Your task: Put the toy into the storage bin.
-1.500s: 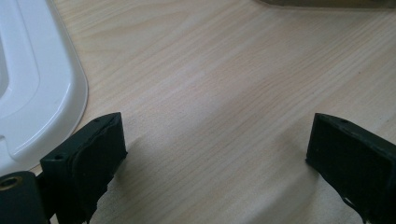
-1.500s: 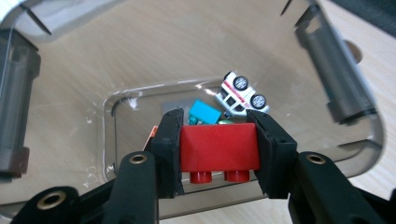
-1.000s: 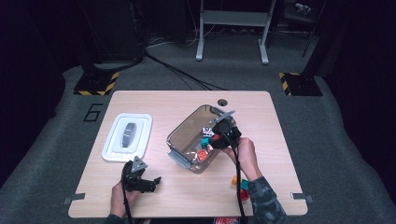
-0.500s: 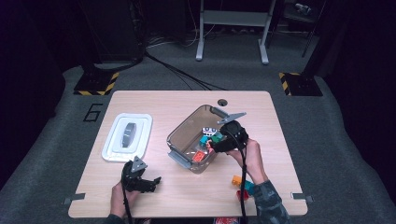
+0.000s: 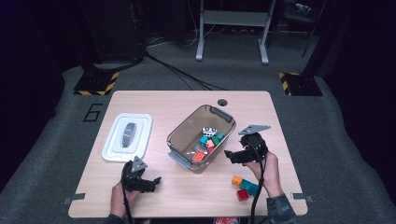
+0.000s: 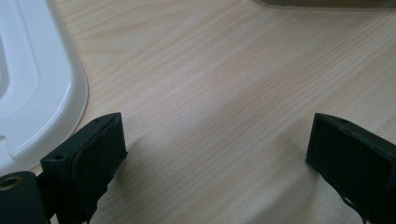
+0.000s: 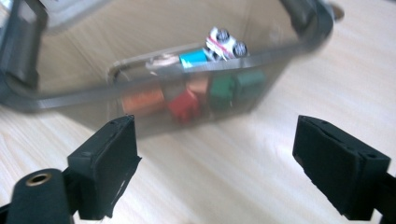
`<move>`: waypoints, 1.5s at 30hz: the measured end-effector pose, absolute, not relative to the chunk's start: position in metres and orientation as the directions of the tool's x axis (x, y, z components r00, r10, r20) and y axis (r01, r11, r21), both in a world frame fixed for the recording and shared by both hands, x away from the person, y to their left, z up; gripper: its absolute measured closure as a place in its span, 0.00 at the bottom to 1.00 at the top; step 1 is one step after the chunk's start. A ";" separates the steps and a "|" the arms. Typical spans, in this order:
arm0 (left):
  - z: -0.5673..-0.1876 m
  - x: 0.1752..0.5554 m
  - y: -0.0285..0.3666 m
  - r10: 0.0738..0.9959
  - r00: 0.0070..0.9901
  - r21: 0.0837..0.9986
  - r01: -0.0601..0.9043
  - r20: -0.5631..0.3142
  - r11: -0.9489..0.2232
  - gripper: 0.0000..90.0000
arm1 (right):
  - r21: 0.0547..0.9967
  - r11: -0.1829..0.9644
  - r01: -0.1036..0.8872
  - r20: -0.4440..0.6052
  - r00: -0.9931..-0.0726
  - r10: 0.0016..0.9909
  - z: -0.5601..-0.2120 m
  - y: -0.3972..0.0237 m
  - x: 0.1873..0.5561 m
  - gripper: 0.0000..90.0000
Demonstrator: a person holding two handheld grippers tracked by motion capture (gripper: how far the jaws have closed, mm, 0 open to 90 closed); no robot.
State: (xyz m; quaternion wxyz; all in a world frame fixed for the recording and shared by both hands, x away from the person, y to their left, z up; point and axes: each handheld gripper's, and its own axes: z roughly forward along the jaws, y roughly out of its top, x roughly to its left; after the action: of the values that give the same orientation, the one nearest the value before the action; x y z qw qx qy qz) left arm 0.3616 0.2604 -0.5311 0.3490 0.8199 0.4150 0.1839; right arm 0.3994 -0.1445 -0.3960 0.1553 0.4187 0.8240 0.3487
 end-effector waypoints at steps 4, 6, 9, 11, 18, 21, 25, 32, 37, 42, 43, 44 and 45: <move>-0.531 0.362 0.260 0.808 0.589 0.725 0.551 0.013 -0.413 0.05 | 0.695 0.395 0.601 0.049 -0.587 0.808 -0.411 -0.158 0.393 0.09; -0.531 0.362 0.260 0.809 0.588 0.725 0.552 0.011 -0.412 0.05 | 0.688 0.389 0.612 0.058 -0.581 0.812 -0.420 -0.163 0.389 0.07; -0.531 0.362 0.260 0.809 0.588 0.725 0.552 0.012 -0.412 0.05 | 0.671 0.395 0.627 0.070 -0.585 0.808 -0.430 -0.166 0.386 0.03; -0.531 0.362 0.260 0.809 0.588 0.725 0.552 0.012 -0.412 0.05 | 0.639 0.415 0.647 0.078 -0.592 0.802 -0.438 -0.166 0.384 0.00; -0.531 0.362 0.260 0.809 0.588 0.725 0.552 0.012 -0.412 0.05 | 0.580 0.471 0.665 0.068 -0.615 0.785 -0.466 -0.163 0.377 0.00; -0.531 0.362 0.260 0.809 0.588 0.725 0.552 0.012 -0.412 0.05 | 0.564 0.480 0.672 0.060 -0.614 0.787 -0.474 -0.161 0.375 0.05; -0.531 0.361 0.260 0.809 0.587 0.725 0.553 0.010 -0.410 0.05 | 0.563 0.500 0.658 0.045 -0.628 0.777 -0.479 -0.160 0.370 0.23; -0.531 0.362 0.260 0.809 0.588 0.725 0.552 0.013 -0.412 0.05 | 0.549 0.525 0.650 0.028 -0.642 0.766 -0.484 -0.156 0.365 0.57; -0.531 0.362 0.260 0.809 0.588 0.725 0.552 0.012 -0.412 0.05 | 0.563 0.510 0.650 0.017 -0.626 0.779 -0.486 -0.156 0.366 0.74; -0.531 0.362 0.260 0.809 0.588 0.725 0.552 0.012 -0.412 0.05 | 0.572 0.496 0.653 0.014 -0.613 0.790 -0.486 -0.156 0.367 0.75; -0.531 0.362 0.260 0.809 0.588 0.725 0.552 0.011 -0.412 0.05 | 0.574 0.496 0.652 0.010 -0.611 0.792 -0.486 -0.157 0.367 0.75; -0.531 0.362 0.260 0.809 0.588 0.725 0.552 0.012 -0.412 0.05 | 0.573 0.494 0.654 0.013 -0.610 0.792 -0.485 -0.158 0.367 0.75; -0.531 0.362 0.260 0.809 0.588 0.725 0.552 0.012 -0.412 0.05 | 0.574 0.491 0.655 0.015 -0.608 0.794 -0.485 -0.158 0.367 0.75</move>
State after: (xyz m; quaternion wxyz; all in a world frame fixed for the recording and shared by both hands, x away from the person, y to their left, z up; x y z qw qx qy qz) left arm 0.3616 0.2604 -0.5311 0.3489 0.8200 0.4149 0.1838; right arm 0.3669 -0.1584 -0.4848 0.1267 0.4240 0.8542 0.2730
